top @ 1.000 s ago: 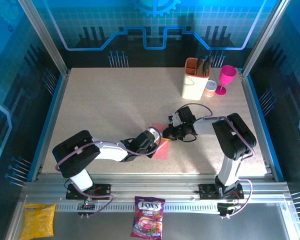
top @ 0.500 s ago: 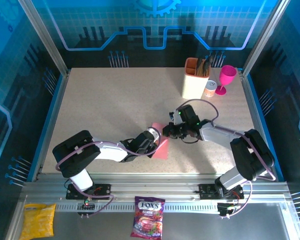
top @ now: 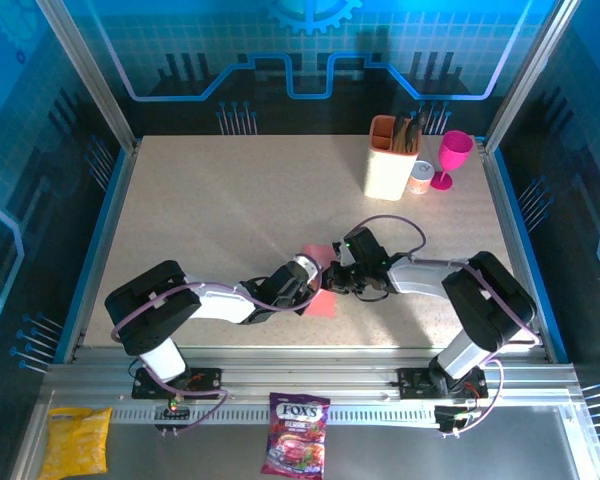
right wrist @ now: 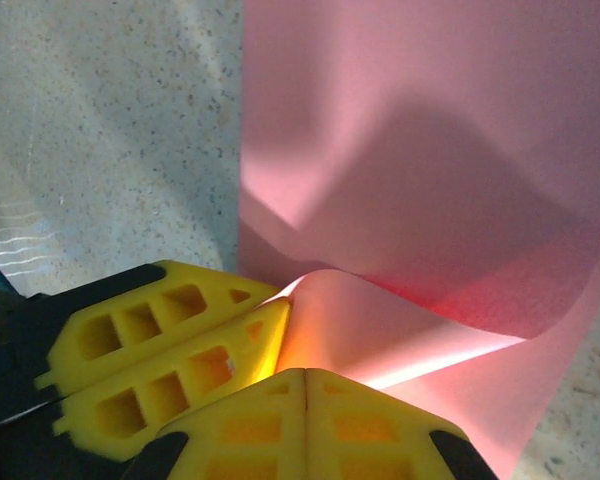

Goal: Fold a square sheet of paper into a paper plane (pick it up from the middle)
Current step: Fold the triangle a second time at the center of the table.

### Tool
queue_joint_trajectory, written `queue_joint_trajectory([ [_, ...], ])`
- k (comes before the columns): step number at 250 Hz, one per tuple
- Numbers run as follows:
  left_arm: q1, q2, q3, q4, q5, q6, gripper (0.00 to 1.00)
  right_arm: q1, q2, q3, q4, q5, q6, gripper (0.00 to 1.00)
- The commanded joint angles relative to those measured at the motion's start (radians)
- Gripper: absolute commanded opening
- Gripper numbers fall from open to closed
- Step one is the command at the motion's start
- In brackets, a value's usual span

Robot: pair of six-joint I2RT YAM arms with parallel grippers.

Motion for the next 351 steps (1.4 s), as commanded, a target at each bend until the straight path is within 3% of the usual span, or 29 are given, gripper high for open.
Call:
queue_joint_trajectory([
  [1,0.005,0.004,-0.018,0.011,-0.021,0.011,0.0,0.01,0.032,0.007,0.037,0.014,0.015,0.0],
  [181,0.005,0.015,0.008,0.008,-0.103,0.002,0.0,-0.003,0.11,-0.042,0.081,0.03,0.031,0.0],
  [196,0.007,-0.005,0.009,-0.005,-0.105,-0.01,0.11,-0.007,0.114,-0.058,0.096,0.032,0.038,0.0],
  [221,0.008,-0.075,0.009,-0.042,-0.096,-0.05,0.4,-0.008,0.115,-0.076,0.106,0.034,0.045,0.0],
  [237,0.007,-0.135,0.001,-0.062,-0.067,-0.078,0.46,-0.007,0.116,-0.083,0.11,0.037,0.046,0.0],
  [255,0.006,-0.2,-0.014,-0.072,-0.024,-0.113,0.47,-0.007,0.121,-0.086,0.112,0.039,0.048,0.0],
  [274,0.003,-0.25,-0.038,-0.062,0.05,-0.142,0.4,-0.007,0.125,-0.09,0.12,0.041,0.051,0.0],
  [315,-0.033,-0.254,-0.068,-0.035,0.129,-0.165,0.0,-0.005,0.133,-0.096,0.13,0.043,0.055,0.0],
  [351,-0.043,-0.188,-0.084,0.017,0.13,-0.181,0.0,-0.005,0.139,-0.1,0.135,0.042,0.056,0.0],
])
